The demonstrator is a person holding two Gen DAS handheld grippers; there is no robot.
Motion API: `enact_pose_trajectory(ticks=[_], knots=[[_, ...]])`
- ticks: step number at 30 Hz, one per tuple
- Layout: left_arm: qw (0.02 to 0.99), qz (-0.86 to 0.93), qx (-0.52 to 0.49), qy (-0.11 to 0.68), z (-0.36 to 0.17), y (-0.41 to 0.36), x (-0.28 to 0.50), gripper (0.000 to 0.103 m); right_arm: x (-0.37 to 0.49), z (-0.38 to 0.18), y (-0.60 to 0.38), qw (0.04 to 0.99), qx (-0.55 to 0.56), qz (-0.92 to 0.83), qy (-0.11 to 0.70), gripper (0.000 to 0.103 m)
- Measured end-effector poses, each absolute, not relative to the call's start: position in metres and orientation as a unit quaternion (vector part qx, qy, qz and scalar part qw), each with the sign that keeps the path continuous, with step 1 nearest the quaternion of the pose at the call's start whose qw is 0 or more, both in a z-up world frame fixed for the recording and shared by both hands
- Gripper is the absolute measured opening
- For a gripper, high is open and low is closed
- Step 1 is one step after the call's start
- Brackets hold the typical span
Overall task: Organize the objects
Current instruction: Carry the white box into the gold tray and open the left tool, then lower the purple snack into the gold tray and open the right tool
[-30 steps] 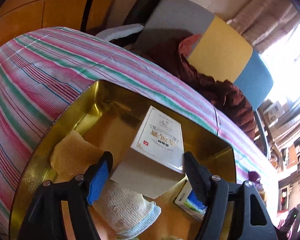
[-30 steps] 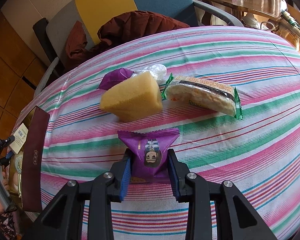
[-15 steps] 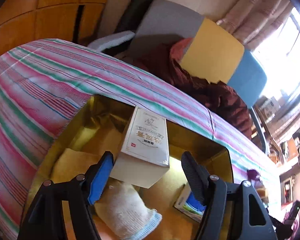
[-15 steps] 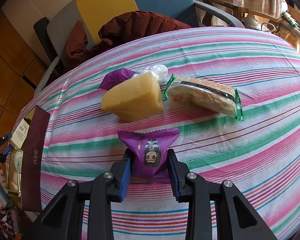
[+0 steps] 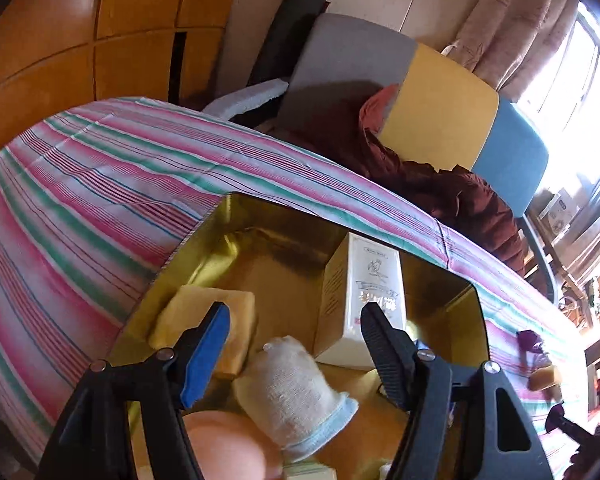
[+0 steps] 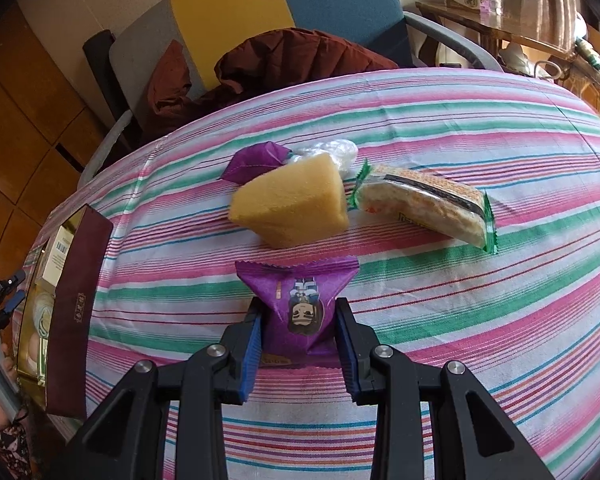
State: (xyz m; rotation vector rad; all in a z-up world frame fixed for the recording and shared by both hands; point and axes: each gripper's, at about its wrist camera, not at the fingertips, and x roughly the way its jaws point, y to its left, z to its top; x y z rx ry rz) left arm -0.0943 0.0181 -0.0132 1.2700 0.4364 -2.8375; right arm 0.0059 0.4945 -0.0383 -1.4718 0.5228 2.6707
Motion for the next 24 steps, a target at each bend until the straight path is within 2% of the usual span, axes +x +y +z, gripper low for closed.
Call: enact_pose_trajectory(ticks=[3, 7, 13, 24], knots=[[-0.013, -0.908, 0.402, 0.114, -0.012, 0.022, -0.082, 0.069, 0.005, -0.034, 0.477, -0.004, -0.474, 0.867, 0.152, 0.034], [-0.035, -0.910, 0.406, 0.079, -0.014, 0.030, -0.070, 0.069, 0.003, -0.032, 0.446, -0.059, -0.482, 0.855, 0.182, 0.034], [-0.059, -0.900, 0.421, 0.093, -0.021, 0.027, -0.058, 0.069, -0.007, -0.015, 0.370, -0.147, -0.473, 0.851, 0.176, 0.034], [-0.034, -0.905, 0.410, 0.106, -0.020, -0.006, -0.044, 0.069, -0.033, 0.001, 0.233, -0.248, -0.460, 0.847, 0.101, 0.034]])
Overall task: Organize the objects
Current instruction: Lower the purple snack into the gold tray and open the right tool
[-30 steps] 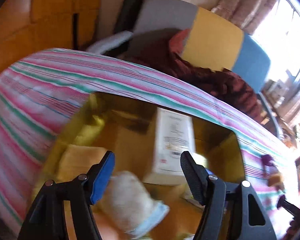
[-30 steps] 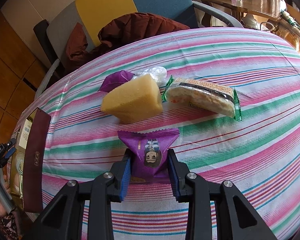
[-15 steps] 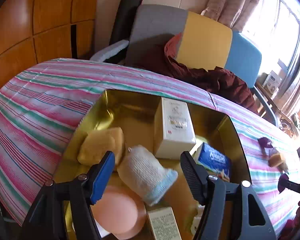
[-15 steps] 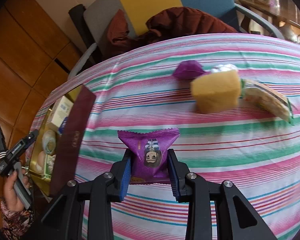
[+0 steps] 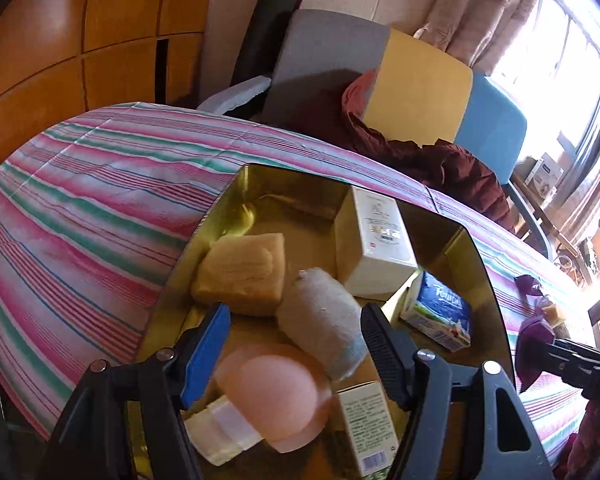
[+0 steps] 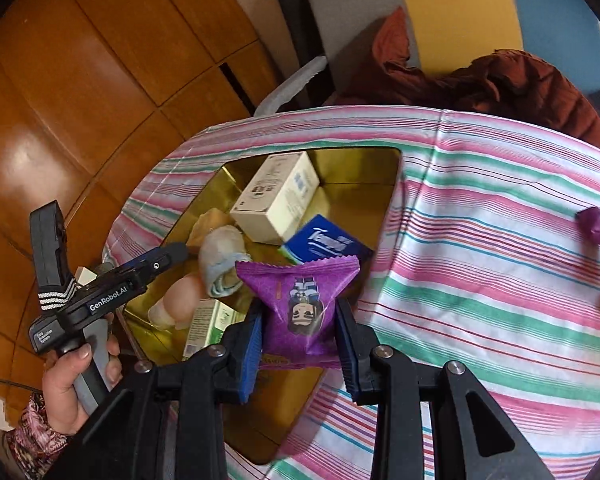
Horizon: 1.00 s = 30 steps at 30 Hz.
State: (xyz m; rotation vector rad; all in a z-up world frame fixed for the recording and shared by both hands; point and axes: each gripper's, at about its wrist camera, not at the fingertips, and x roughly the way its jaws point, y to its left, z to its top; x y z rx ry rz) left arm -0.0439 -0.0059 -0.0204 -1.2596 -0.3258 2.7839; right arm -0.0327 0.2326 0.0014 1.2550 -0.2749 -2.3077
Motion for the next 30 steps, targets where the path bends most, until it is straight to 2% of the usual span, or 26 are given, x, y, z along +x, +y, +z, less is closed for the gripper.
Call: enact_pose_trajectory(ticks=[10, 17, 24, 30], knots=[[0.014, 0.909, -0.400, -0.119, -0.018, -0.032, -0.039, 0.069, -0.054, -0.016, 0.157, 0.256, 0.470, -0.844, -0.026, 0.034], [0.008, 0.905, -0.402, -0.137, -0.018, -0.041, -0.040, 0.069, -0.059, -0.030, 0.145, 0.232, 0.476, -0.848, 0.008, 0.037], [0.013, 0.906, -0.402, -0.133, -0.019, -0.035, -0.039, 0.069, -0.051, -0.026, 0.152, 0.230, 0.463, -0.856, 0.007, 0.045], [0.021, 0.907, -0.401, -0.123, -0.018, -0.026, -0.036, 0.069, -0.040, -0.018, 0.158, 0.231, 0.452, -0.861, 0.003, 0.046]])
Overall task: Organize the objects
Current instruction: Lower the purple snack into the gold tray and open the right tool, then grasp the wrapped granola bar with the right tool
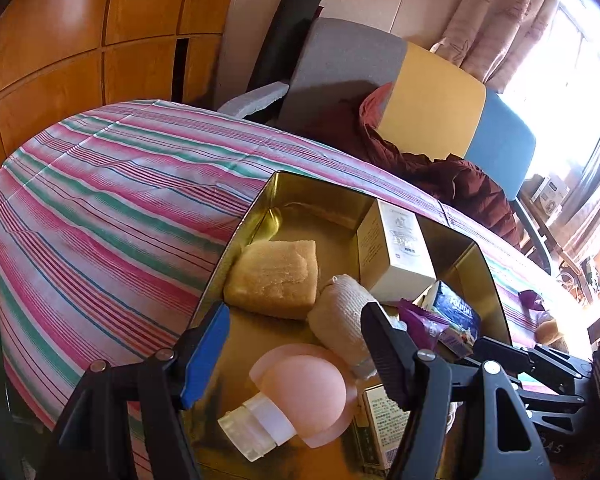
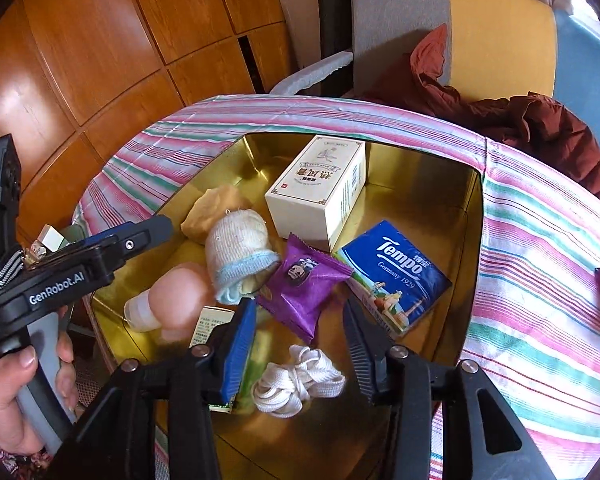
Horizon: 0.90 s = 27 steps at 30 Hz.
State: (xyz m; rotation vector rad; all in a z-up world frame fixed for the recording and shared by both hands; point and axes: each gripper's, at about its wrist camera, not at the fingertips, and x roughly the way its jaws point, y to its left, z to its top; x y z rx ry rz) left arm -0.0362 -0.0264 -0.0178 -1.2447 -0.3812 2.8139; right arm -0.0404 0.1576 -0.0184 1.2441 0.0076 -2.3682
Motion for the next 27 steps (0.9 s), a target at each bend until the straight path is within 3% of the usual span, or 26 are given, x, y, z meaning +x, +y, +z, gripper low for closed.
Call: enact_pose_trajectory(ticks=[13, 27], knots=[[0.056, 0.916, -0.393, -0.065, -0.011, 0.016, -0.025, 0.069, -0.026, 0.000, 0.191, 0.201, 0.444, -0.873, -0.020, 0.050], [0.123, 0.910, -0.396, -0.024, -0.005, 0.069, -0.008, 0.069, -0.015, -0.004, 0.279, 0.098, 0.456, -0.885, -0.006, 0.053]])
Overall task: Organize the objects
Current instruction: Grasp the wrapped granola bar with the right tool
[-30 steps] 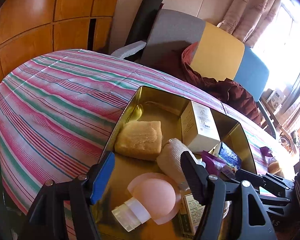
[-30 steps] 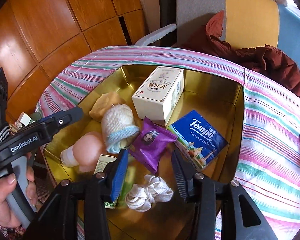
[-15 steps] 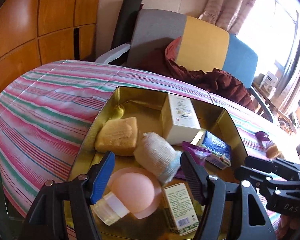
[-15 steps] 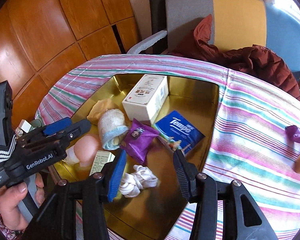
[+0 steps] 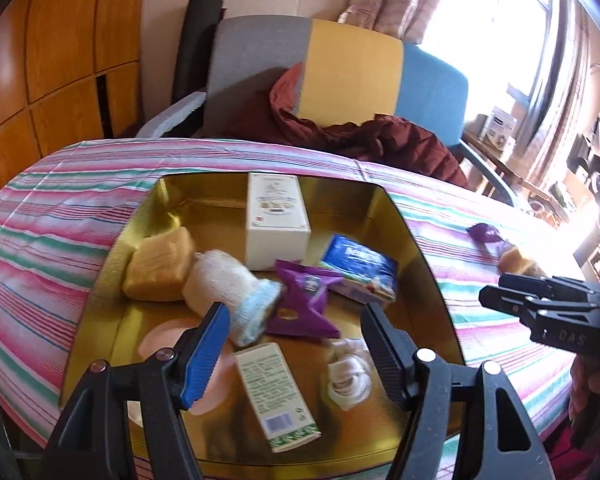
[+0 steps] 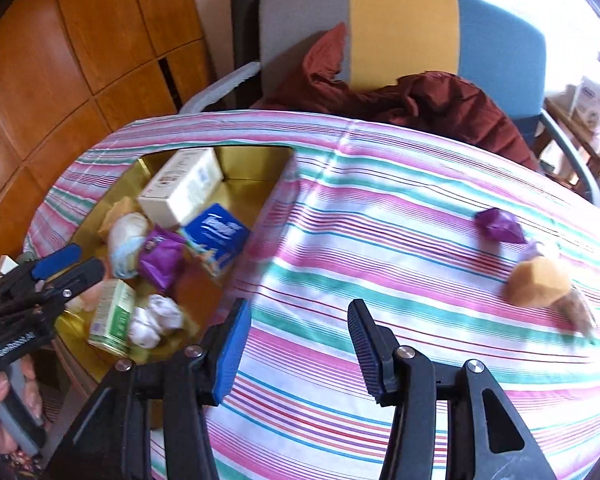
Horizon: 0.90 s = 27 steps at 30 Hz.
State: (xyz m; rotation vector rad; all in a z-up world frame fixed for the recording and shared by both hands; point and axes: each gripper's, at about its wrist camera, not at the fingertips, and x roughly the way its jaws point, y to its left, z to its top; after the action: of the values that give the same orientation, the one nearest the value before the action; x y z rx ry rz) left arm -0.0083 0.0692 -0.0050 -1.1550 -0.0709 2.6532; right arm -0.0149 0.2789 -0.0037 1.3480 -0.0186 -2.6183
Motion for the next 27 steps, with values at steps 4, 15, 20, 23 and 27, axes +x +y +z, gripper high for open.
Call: enact_pose_trajectory(ticks=[4, 15, 20, 23, 27], knots=[[0.144, 0.905, -0.400, -0.009, -0.003, 0.089, -0.004, 0.069, -0.009, -0.006, 0.313, 0.064, 0.458, -0.887, 0.003, 0.055], [0.214, 0.894, -0.392, 0.034, 0.003, 0.151, 0.013, 0.069, -0.007, -0.008, 0.394, 0.003, 0.470, -0.883, -0.002, 0.064], [0.249, 0.887, -0.386, 0.047, 0.006, 0.176, 0.022, 0.069, -0.014, -0.008, 0.445, -0.022, 0.473, -0.879, -0.053, 0.064], [0.269, 0.882, -0.384, 0.051, 0.006, 0.189, 0.027, 0.069, -0.023, -0.003, 0.486, -0.060, 0.463, -0.881, -0.074, 0.069], [0.294, 0.874, -0.382, 0.064, 0.007, 0.209, 0.033, 0.069, -0.034, -0.002, 0.537, -0.110, 0.454, -0.881, -0.080, 0.073]])
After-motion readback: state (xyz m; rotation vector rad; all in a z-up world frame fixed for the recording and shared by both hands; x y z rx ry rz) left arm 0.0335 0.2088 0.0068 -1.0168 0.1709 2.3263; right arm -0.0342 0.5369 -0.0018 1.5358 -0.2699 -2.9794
